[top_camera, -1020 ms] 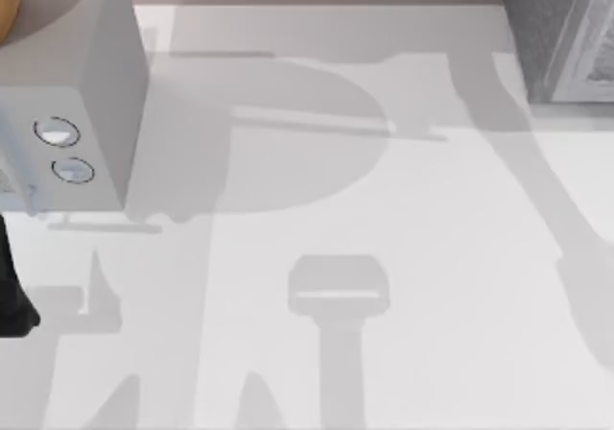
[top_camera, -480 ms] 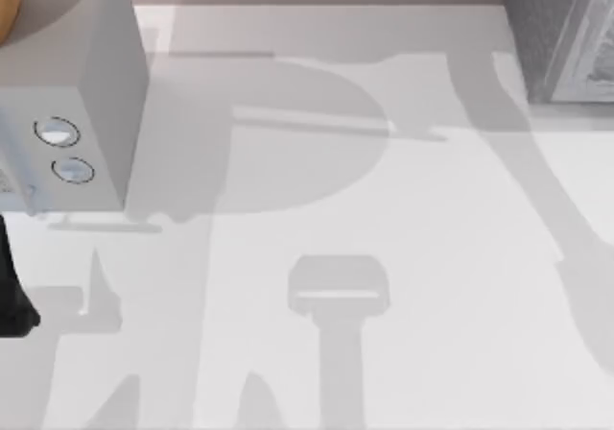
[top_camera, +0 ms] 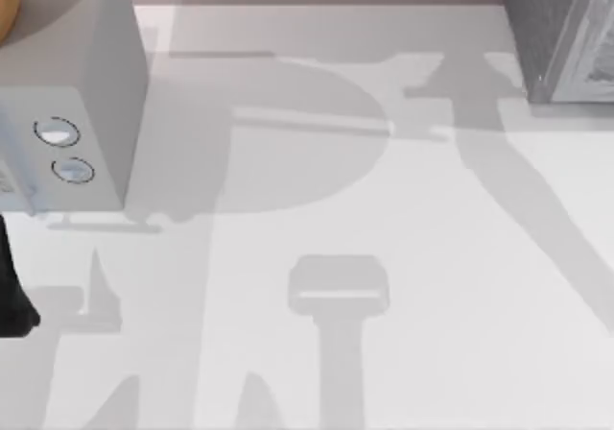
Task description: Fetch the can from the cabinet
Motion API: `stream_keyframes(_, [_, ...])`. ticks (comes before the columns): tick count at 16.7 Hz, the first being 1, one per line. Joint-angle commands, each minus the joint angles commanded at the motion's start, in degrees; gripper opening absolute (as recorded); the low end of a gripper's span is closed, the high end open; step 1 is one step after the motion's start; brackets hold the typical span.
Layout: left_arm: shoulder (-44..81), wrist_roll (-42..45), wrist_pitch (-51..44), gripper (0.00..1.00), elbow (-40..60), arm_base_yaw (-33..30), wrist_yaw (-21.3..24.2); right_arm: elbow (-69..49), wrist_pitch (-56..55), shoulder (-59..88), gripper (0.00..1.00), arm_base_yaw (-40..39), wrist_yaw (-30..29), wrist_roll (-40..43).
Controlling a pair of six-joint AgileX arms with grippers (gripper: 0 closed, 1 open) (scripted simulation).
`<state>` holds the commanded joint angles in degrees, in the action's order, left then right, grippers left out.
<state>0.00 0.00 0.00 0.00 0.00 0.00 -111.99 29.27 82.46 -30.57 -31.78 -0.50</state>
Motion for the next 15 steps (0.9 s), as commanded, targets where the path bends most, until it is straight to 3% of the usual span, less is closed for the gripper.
stream_keyframes(4, [0.0, 0.0, 0.0, 1.0, 0.0, 0.0, 0.0, 1.4, 4.1, -5.3, 0.0, -4.0, -3.7, -0.1])
stream_keyframes(15, [0.0, 0.0, 0.0, 1.0, 0.0, 0.0, 0.0, 8.4, 1.8, -10.3, 0.0, -1.5, -1.3, -0.3])
